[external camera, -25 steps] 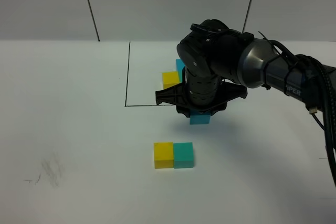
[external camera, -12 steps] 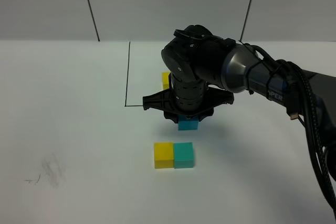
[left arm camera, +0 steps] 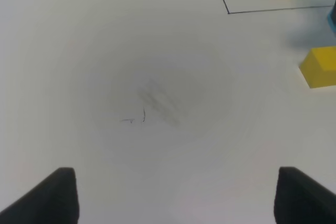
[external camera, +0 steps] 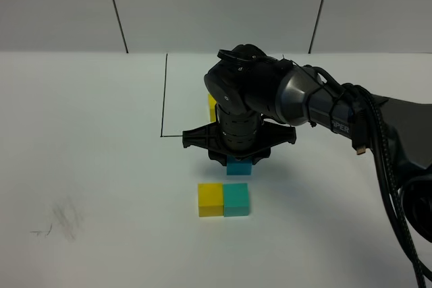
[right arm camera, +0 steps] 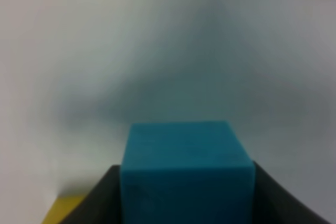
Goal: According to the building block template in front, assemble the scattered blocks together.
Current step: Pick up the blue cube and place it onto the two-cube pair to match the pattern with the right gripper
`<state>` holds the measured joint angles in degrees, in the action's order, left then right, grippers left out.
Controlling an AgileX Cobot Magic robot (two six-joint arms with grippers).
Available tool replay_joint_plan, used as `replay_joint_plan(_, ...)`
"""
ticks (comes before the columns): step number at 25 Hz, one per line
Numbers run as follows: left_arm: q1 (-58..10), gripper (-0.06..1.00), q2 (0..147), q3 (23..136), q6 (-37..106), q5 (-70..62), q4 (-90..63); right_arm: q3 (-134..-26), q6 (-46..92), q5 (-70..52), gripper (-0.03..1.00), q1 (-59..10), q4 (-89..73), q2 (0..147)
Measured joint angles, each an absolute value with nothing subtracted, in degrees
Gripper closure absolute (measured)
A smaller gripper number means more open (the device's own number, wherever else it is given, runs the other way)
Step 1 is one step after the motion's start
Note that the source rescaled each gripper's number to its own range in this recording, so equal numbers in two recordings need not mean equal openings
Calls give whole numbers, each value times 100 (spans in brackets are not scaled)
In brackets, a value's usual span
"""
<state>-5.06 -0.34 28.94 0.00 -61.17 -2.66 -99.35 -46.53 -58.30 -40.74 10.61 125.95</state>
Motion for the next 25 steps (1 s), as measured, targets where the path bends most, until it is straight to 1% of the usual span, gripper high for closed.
replay_joint_plan(25, -495, 19, -34, 2894, 0, -6117, -266, -9935, -4819, -5793, 69, -4187, 1122, 12956)
